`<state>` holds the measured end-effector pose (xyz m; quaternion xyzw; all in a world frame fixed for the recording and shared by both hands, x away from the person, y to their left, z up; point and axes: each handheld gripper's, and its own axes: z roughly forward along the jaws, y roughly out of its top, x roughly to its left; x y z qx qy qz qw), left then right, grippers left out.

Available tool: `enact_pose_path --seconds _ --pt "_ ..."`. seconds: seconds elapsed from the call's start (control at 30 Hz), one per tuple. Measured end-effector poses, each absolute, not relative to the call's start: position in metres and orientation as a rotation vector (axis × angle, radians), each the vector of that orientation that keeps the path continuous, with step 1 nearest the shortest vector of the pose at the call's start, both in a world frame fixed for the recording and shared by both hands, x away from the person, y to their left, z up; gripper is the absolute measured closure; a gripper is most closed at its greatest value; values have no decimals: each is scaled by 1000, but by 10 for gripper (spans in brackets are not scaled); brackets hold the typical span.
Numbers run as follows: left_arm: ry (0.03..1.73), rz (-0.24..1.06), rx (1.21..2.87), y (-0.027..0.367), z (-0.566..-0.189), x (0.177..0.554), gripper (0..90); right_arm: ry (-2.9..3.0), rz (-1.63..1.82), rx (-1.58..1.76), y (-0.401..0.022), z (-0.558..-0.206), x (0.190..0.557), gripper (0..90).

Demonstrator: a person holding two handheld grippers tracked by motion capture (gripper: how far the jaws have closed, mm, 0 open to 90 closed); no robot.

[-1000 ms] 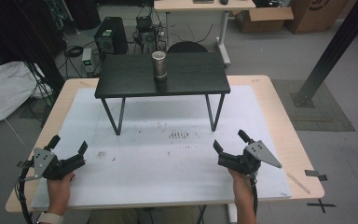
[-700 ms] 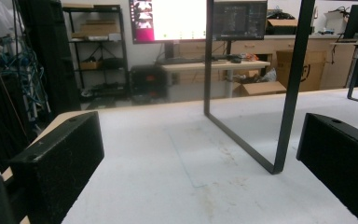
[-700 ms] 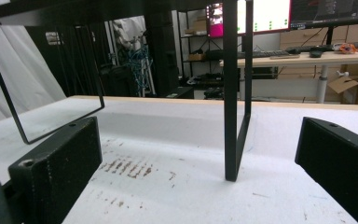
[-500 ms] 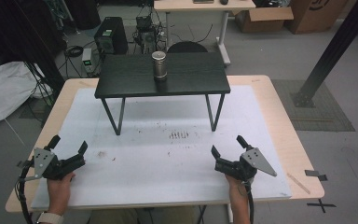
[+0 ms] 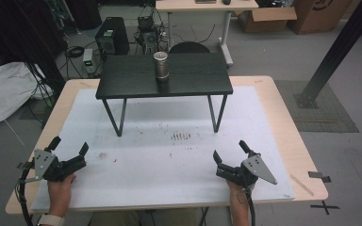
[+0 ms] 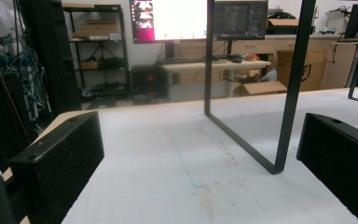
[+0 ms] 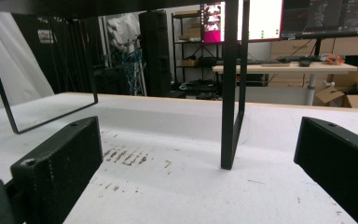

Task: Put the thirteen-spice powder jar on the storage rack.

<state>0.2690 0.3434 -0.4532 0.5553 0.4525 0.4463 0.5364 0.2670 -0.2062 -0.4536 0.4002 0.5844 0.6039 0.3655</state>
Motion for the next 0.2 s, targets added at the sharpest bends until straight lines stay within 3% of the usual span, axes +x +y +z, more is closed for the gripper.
enact_pose_path --seconds 0.2 --pt "1078 1062 1322 343 -453 269 11 1501 1526 1003 -203 -454 265 12"
